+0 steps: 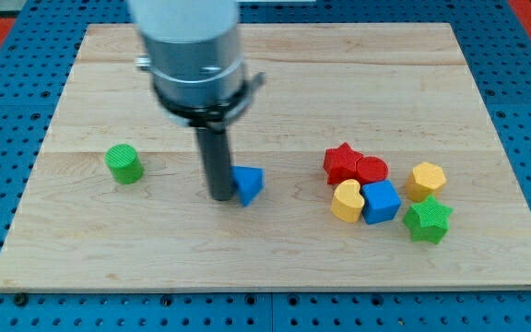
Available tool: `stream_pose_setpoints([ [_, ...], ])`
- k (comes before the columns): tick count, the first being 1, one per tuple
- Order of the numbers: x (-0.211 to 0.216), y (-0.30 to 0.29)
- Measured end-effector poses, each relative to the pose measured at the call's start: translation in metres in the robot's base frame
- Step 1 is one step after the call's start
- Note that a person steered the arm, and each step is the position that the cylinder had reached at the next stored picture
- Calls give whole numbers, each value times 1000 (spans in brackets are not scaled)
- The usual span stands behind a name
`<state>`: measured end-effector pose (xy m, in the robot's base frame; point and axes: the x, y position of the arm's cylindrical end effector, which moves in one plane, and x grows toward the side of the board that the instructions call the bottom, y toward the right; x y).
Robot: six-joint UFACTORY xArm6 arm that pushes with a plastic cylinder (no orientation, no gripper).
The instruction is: Push the green circle towards bottom center
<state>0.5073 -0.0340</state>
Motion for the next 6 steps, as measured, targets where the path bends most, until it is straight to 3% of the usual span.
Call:
stream_pose_setpoints([
  [2, 2, 59],
  [4, 61, -75],
  [5, 47, -177],
  [6, 4, -236],
])
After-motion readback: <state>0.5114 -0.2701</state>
